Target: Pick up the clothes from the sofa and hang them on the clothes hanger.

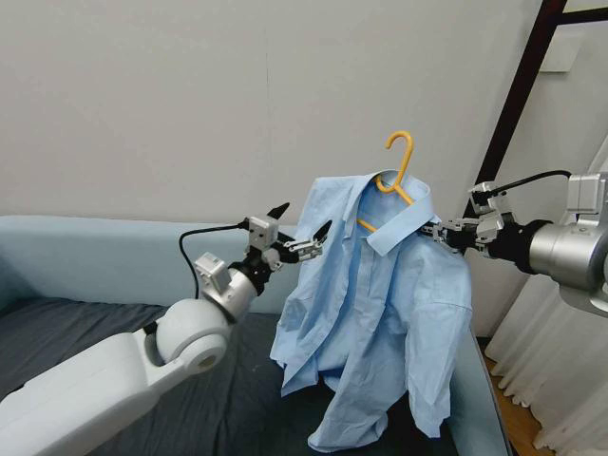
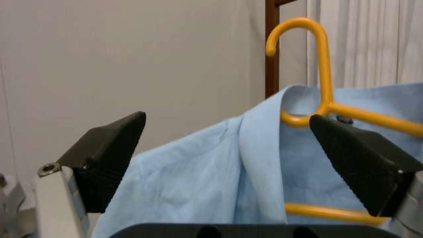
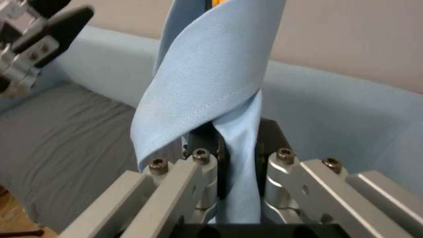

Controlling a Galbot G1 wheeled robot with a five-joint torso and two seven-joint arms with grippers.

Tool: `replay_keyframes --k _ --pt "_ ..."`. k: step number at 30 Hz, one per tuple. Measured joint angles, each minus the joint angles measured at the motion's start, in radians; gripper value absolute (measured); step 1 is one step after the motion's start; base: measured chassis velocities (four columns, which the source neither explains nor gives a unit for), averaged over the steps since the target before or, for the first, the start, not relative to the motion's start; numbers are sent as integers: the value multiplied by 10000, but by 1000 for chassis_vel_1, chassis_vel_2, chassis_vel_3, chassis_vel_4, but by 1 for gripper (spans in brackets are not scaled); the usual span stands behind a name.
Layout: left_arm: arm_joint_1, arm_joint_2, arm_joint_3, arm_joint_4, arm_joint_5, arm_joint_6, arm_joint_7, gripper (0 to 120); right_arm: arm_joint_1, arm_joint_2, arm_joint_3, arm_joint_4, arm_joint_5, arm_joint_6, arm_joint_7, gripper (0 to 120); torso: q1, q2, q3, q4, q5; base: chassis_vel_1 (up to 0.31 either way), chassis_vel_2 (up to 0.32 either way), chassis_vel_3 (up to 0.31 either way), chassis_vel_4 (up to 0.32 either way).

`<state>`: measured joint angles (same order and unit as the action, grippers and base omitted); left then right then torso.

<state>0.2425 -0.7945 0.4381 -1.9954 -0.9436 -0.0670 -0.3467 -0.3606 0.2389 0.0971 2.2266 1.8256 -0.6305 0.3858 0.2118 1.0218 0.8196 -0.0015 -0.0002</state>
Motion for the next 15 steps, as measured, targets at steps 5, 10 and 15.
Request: replay_keyframes --k 5,10,15 --pt "-389 -541 516 437 34 16 -42 94 -95 48 7 59 -99 -2 1 8 0 0 0 5 -1 0 0 0 0" --pt "-348 -842 697 652 99 227 -255 89 8 35 7 42 -85 1 17 8 0 0 0 4 -2 0 0 0 0" --pt "-370 -1052 834 888 167 171 -261 68 195 19 -18 -13 40 10 64 8 1 -1 0 5 -4 0 0 0 0"
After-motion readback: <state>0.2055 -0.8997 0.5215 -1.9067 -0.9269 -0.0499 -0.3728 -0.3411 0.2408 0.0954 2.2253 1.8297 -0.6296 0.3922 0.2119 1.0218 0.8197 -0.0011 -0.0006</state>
